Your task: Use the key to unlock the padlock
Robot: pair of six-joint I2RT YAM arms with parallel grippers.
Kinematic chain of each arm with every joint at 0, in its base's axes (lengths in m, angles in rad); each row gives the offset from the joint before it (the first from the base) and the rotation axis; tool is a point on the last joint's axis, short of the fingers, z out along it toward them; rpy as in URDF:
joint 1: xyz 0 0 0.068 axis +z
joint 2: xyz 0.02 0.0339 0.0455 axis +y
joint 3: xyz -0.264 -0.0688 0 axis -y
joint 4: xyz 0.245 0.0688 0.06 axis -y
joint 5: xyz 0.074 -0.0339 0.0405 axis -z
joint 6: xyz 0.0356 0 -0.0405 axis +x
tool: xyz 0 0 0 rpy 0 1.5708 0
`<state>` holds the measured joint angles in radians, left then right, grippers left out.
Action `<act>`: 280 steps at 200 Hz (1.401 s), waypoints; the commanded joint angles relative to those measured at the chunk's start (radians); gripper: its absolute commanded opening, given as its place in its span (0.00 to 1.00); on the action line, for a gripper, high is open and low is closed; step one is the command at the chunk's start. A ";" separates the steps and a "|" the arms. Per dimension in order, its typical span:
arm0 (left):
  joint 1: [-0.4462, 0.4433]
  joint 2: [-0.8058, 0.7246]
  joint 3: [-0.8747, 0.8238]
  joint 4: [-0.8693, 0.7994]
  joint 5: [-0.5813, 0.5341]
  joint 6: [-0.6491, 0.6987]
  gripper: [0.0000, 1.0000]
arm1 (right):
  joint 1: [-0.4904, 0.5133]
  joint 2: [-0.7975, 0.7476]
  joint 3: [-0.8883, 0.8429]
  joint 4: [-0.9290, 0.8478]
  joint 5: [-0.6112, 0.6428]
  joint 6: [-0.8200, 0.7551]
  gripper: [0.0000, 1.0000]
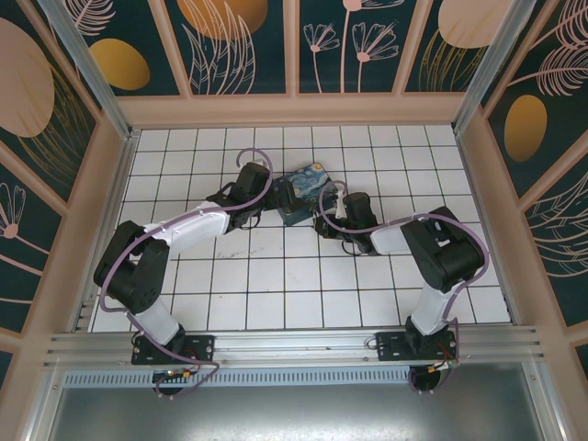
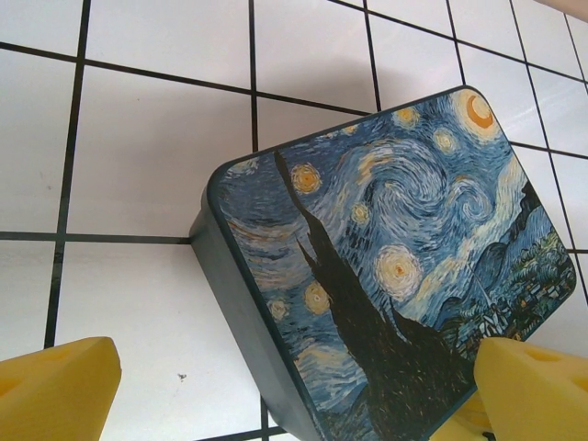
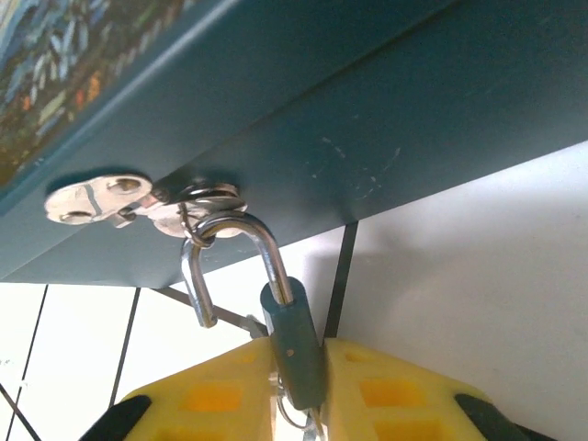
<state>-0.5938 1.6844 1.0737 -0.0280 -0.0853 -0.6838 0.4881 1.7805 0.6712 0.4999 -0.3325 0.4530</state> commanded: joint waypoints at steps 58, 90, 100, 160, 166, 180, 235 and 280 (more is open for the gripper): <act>0.008 0.023 0.028 -0.022 0.009 0.041 0.98 | -0.019 -0.040 -0.031 -0.002 -0.005 0.027 0.00; 0.007 0.056 0.040 -0.038 -0.015 0.052 0.98 | -0.020 -0.048 -0.041 0.010 -0.016 0.071 0.00; 0.007 0.063 0.045 -0.042 -0.023 0.054 0.98 | -0.020 -0.049 -0.044 0.017 -0.020 0.088 0.00; -0.034 0.121 0.105 -0.095 -0.113 0.110 0.99 | -0.020 -0.053 -0.056 0.022 0.001 0.146 0.00; -0.043 0.128 0.111 -0.101 -0.128 0.116 0.99 | -0.021 -0.053 -0.056 0.021 0.005 0.151 0.00; -0.059 0.143 0.121 -0.116 -0.163 0.126 0.99 | -0.022 -0.054 -0.057 0.017 0.010 0.160 0.00; -0.096 0.184 0.112 -0.131 -0.253 0.143 0.98 | -0.022 -0.056 -0.056 -0.004 0.041 0.209 0.00; -0.119 0.210 0.115 -0.156 -0.330 0.166 0.98 | -0.022 -0.080 -0.067 -0.014 0.071 0.269 0.00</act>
<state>-0.7067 1.8496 1.1862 -0.1093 -0.3344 -0.5594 0.4767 1.7390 0.6262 0.5175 -0.3122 0.6636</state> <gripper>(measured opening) 0.986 0.054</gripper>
